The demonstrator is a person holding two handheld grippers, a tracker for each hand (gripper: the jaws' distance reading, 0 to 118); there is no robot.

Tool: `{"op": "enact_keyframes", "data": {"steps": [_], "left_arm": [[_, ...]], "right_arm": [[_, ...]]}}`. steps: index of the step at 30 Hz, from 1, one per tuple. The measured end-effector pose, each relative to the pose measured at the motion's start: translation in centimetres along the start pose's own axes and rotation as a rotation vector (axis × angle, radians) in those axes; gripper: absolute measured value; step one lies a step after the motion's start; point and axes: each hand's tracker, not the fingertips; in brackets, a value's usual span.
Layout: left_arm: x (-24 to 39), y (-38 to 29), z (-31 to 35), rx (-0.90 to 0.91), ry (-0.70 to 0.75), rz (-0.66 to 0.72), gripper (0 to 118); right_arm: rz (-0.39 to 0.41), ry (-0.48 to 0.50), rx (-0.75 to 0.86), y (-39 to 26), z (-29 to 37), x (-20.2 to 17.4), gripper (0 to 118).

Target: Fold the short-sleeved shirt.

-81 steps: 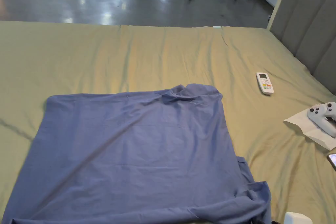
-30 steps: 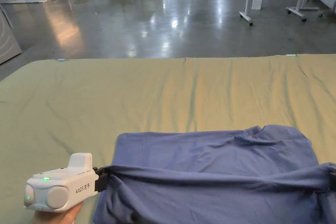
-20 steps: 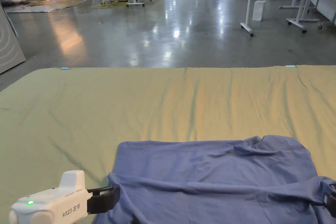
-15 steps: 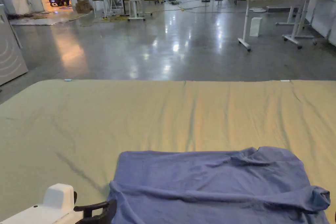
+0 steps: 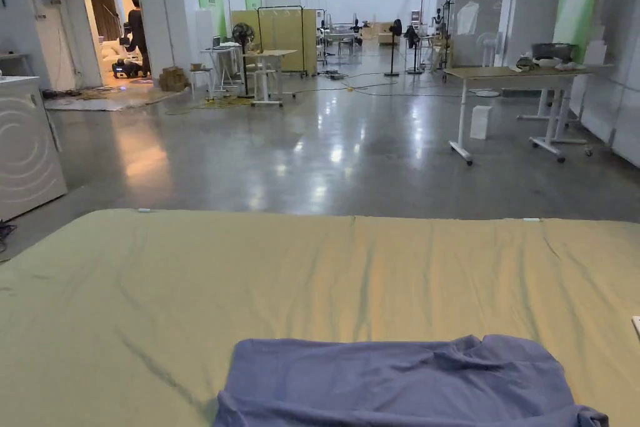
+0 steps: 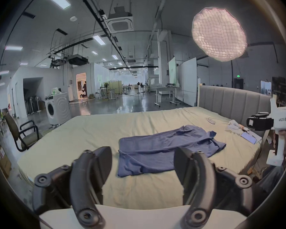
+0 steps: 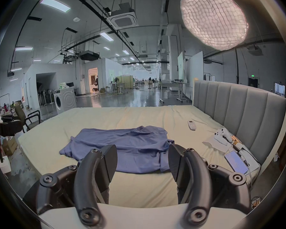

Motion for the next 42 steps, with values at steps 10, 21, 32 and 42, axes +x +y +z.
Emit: {"op": "enact_keyframes", "data": {"steps": [10, 21, 32, 42], "left_arm": [[0.4, -0.2, 0.8, -0.051, -0.042, 0.049, 4], [-1.2, -0.6, -1.0, -0.085, -0.044, 0.130, 0], [-7.3, -5.0, -14.2, -0.290, -0.087, 0.230, 51], [-10.6, -12.2, -28.5, -0.584, -0.008, 0.232, 51]], "right_arm": [[0.001, 0.039, -0.017, -0.5, 1.1, -1.0, 1], [-0.059, 0.060, -0.073, -1.1, 0.8, -0.7, 0], [-0.120, 0.088, -0.180, -3.6, -0.6, 0.2, 0], [-0.134, 0.032, -0.282, -5.6, -1.0, 1.9, 0]]}}
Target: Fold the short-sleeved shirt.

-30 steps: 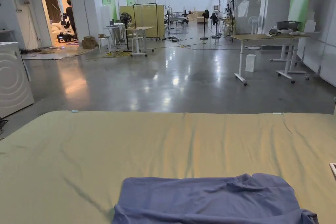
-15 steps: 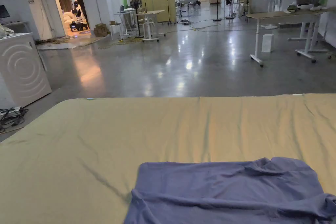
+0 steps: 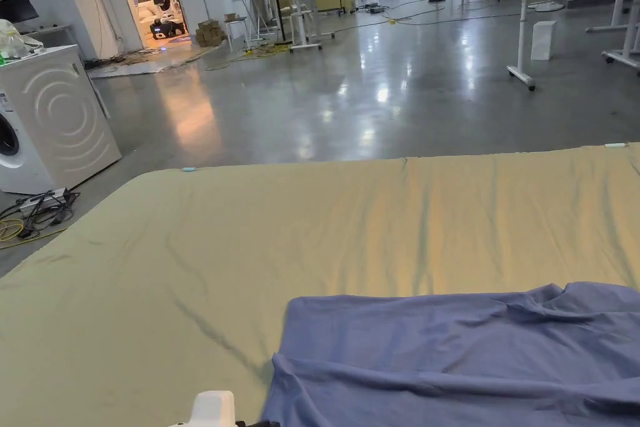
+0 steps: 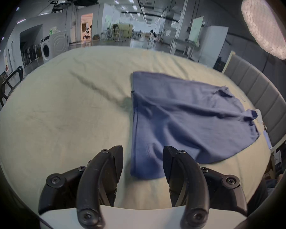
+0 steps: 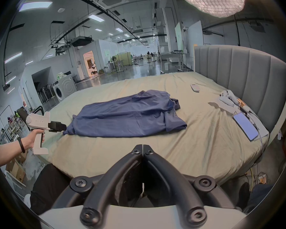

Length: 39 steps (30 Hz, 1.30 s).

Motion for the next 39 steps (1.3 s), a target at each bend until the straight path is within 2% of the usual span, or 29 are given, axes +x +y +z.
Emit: {"op": "enact_keyframes", "data": {"steps": [2, 4, 5, 7, 9, 15, 16, 17, 18, 19, 21, 25, 29, 31, 32, 33, 34, 35, 36, 39], "left_arm": [[0.5, 0.1, -1.3, -0.017, 0.034, -0.002, 47], [2.7, 0.3, -0.1, -0.025, -0.006, -0.006, 26], [3.5, 0.2, -0.4, -0.034, 0.002, -0.067, 20], [4.2, -0.1, -2.4, -0.075, 0.092, -0.148, 15], [4.2, 0.4, -2.9, -0.089, 0.085, -0.123, 11], [4.5, 1.5, -2.9, -0.158, 0.065, -0.112, 11], [4.6, 1.6, -2.9, -0.166, 0.066, -0.112, 11], [4.8, 1.7, -2.9, -0.174, 0.067, -0.118, 11], [4.9, 1.8, -2.9, -0.186, 0.068, -0.127, 11], [4.6, 1.9, -3.5, -0.201, 0.069, -0.156, 11], [5.0, 1.9, -3.6, -0.225, 0.072, -0.233, 11], [5.9, 1.3, -3.2, -0.226, 0.080, -0.215, 11], [5.3, 0.8, -3.3, -0.209, 0.081, -0.243, 11], [5.1, 0.9, -3.1, -0.201, 0.071, -0.238, 11], [4.8, 0.8, -3.0, -0.195, 0.063, -0.229, 11], [4.6, 0.6, -2.9, -0.187, 0.052, -0.218, 11], [4.3, 0.5, -2.7, -0.181, 0.044, -0.206, 11], [3.8, 0.7, -3.1, -0.173, 0.037, -0.196, 10], [3.6, 0.6, -3.1, -0.170, 0.038, -0.187, 9], [4.1, 0.7, -1.2, -0.083, 0.045, -0.168, 6]], "right_arm": [[-0.013, -0.016, -0.021, -0.5, 0.0, 0.5, 0], [-0.022, -0.028, -0.036, -0.9, 0.1, 0.7, 0], [-0.030, -0.030, -0.045, -1.1, 0.1, 0.9, 0], [-0.043, -0.032, -0.061, -1.4, -0.2, 1.2, 0], [-0.041, -0.034, -0.074, -1.5, -0.5, 1.0, 0], [-0.038, -0.006, -0.055, 0.0, -2.7, 1.6, 3], [-0.029, -0.003, -0.047, 0.5, -3.7, 2.0, 15], [-0.024, -0.001, -0.040, 1.1, -5.0, 2.5, 49], [-0.024, 0.001, -0.045, 1.7, -6.6, 3.2, 74], [-0.034, -0.008, -0.062, 2.3, -8.5, 4.0, 87], [-0.105, -0.036, -0.123, 2.6, -12.6, 6.5, 85], [-0.095, -0.091, -0.166, 4.5, -19.1, 8.3, 85], [-0.083, -0.208, -0.255, 3.6, -25.6, 10.5, 84], [-0.101, -0.166, -0.344, 3.1, -27.2, 10.9, 72], [-0.082, -0.194, -0.301, 3.3, -26.5, 10.6, 71], [-0.063, -0.193, -0.265, 3.5, -25.9, 10.3, 62], [-0.063, -0.195, -0.263, 3.7, -25.5, 10.2, 44], [-0.055, -0.198, -0.258, 3.8, -25.2, 10.3, 20], [-0.063, -0.186, -0.259, 3.7, -25.0, 10.5, 15], [-0.100, -0.166, -0.256, 4.3, -24.3, 11.2, 12]]}}
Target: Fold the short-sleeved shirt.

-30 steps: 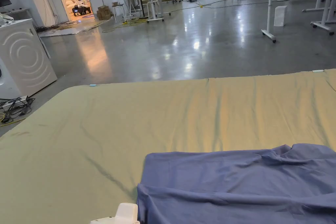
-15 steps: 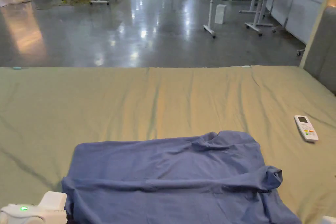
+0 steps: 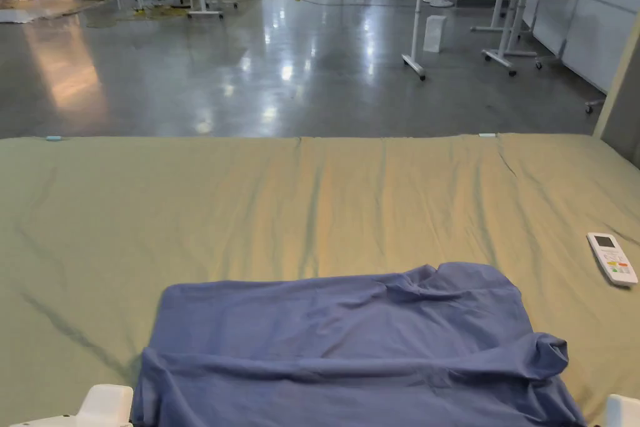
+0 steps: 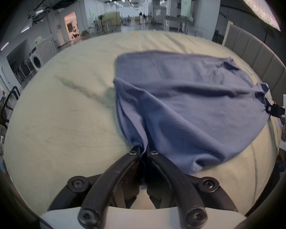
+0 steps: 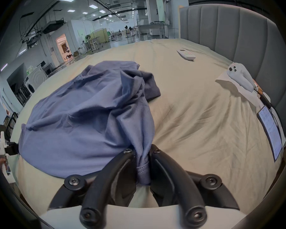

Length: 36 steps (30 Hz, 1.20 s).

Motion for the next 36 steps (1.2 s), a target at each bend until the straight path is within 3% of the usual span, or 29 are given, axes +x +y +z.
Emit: {"op": "enact_keyframes", "data": {"steps": [5, 11, 16, 20, 22, 24, 25, 27, 29, 36], "left_arm": [[-2.2, -1.0, 6.6, 0.122, -0.031, 0.126, 6], [-3.8, -6.5, 13.3, 0.115, -0.064, 0.176, 6], [-3.9, -13.4, 15.8, 0.069, -0.073, 0.216, 6], [-2.8, -15.9, 14.4, 0.101, -0.083, 0.212, 6], [-2.9, -16.2, 13.7, 0.101, -0.075, 0.270, 20], [-2.7, -16.2, 14.3, 0.084, -0.071, 0.281, 63], [-2.5, -16.4, 15.2, 0.116, -0.040, 0.272, 70], [-2.0, -16.5, 17.7, 0.214, -0.039, 0.228, 69], [-2.0, -16.4, 20.0, 0.306, -0.029, 0.215, 69], [2.0, -13.9, 29.3, 0.587, -0.034, 0.120, 69]], "right_arm": [[0.015, -0.039, 0.082, -0.5, 4.5, -1.2, 11], [0.023, -0.041, 0.118, -5.3, 11.5, -0.3, 11], [0.033, -0.058, 0.099, -10.8, 16.6, 0.1, 11], [0.035, -0.052, 0.051, -13.2, 16.0, -0.2, 11], [0.035, -0.061, 0.046, -13.8, 15.2, -0.5, 19], [0.033, -0.088, 0.039, -14.1, 15.5, -0.7, 61], [0.022, -0.080, 0.047, -15.0, 15.1, 0.5, 66], [-0.021, -0.026, 0.103, -15.0, 16.9, 0.6, 62], [-0.007, -0.020, 0.150, -14.9, 19.0, 0.6, 62], [0.211, 0.032, 0.390, -13.0, 27.2, -4.6, 68]]}}
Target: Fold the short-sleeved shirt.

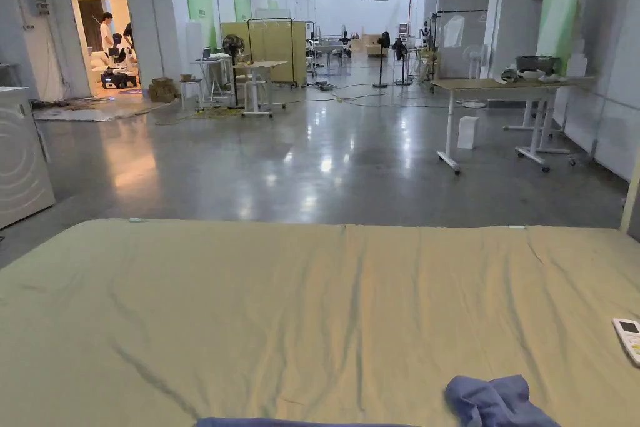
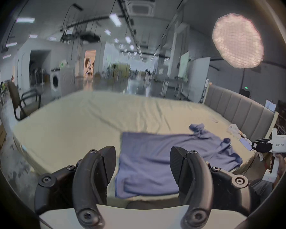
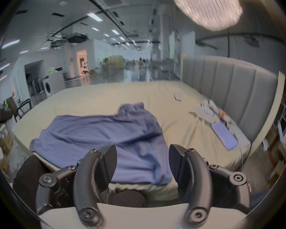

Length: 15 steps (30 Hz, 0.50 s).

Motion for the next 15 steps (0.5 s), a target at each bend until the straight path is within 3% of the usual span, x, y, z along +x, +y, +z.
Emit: {"op": "enact_keyframes", "data": {"steps": [6, 7, 9, 10, 13, 15], "left_arm": [[5.3, 3.5, 2.7, 0.141, -0.025, -0.094, 67], [5.9, 3.7, 3.1, 0.165, 0.005, -0.103, 62], [7.0, 4.3, 3.6, 0.188, -0.007, -0.132, 27], [7.3, 4.5, 3.8, 0.185, -0.009, -0.132, 15], [7.7, 4.6, 3.9, 0.148, -0.055, -0.123, 15], [7.7, 4.4, 3.8, 0.122, -0.096, -0.104, 5]], "right_arm": [[0.010, 0.078, 0.127, 3.4, 2.3, -3.0, 68], [0.004, 0.086, 0.142, 3.8, 2.7, -3.3, 64], [-0.011, 0.125, 0.156, 4.6, 3.1, -3.7, 39], [-0.024, 0.140, 0.159, 4.9, 3.2, -3.9, 28], [-0.035, 0.143, 0.194, 5.3, 3.6, -4.5, 21], [-0.022, 0.143, 0.200, 5.5, 3.7, -5.0, 9]]}}
